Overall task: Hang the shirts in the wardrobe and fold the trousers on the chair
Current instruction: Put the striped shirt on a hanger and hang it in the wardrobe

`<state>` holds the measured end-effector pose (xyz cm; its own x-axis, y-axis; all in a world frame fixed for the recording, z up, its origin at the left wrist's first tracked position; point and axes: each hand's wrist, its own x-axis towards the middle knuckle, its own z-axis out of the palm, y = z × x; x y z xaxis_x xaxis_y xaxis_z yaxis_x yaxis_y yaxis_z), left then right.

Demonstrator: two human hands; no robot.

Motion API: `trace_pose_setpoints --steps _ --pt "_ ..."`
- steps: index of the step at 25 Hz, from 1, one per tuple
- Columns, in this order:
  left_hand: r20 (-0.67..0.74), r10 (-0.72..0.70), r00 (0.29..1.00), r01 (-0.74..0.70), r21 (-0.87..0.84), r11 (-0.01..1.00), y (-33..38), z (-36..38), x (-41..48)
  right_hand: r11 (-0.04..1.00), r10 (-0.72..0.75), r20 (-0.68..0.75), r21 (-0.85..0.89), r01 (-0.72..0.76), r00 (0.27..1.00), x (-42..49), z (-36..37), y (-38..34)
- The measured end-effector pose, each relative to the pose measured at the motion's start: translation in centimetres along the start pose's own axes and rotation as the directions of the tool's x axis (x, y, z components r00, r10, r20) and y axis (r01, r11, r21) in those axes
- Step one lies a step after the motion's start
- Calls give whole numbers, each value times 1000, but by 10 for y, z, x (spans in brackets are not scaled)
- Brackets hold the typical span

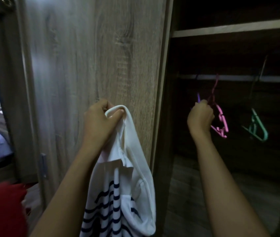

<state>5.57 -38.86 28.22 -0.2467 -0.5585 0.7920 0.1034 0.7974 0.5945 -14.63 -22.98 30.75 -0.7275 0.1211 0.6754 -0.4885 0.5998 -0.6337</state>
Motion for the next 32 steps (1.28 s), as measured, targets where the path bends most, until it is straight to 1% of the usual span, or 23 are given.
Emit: trace_pose_setpoints --steps 2,5,8,9,12,16,18,21,22,25,27,28,30,32 --pt "5 8 1000 -8 2 1000 1 -7 -4 997 0 -52 76 4 999 -21 8 7" --pt "-3 25 1000 -25 35 999 3 -26 -8 971 26 -112 241 2 993 -71 15 18" --pt "-34 24 999 -22 56 998 2 -48 -12 896 117 -97 440 -63 988 -129 15 19" --pt "-33 24 999 -21 79 997 1 -56 -15 870 142 -112 488 -70 983 -148 14 18" --pt "-27 24 999 -20 135 991 1 -83 -25 806 140 -192 592 0 971 -203 10 11" --pt "-41 26 999 -18 183 983 -11 -129 -38 658 85 -231 743 119 969 -256 10 4" --pt "-44 5 999 4 188 982 -23 -153 -44 583 114 -204 806 101 972 -283 8 -2" --pt "-49 -21 999 33 270 962 -46 -189 -54 501 217 -57 864 -61 975 -326 4 -16" --pt "-32 -27 999 35 284 958 -55 -198 -57 490 212 1 865 -107 977 -336 4 -18" --pt "12 -77 997 68 328 942 -78 -219 -71 533 114 160 823 -196 981 -366 12 -14" --pt "26 -130 991 111 371 922 -90 -226 -84 572 109 233 780 -252 966 -383 20 -4" --pt "36 -159 987 132 396 909 -97 -229 -91 609 123 254 744 -275 959 -391 23 1" --pt "70 -219 973 169 432 886 -112 -233 -102 681 119 249 684 -261 961 -401 26 9" --pt "104 -270 957 191 477 858 -127 -239 -113 755 49 208 633 -172 977 -406 30 18"
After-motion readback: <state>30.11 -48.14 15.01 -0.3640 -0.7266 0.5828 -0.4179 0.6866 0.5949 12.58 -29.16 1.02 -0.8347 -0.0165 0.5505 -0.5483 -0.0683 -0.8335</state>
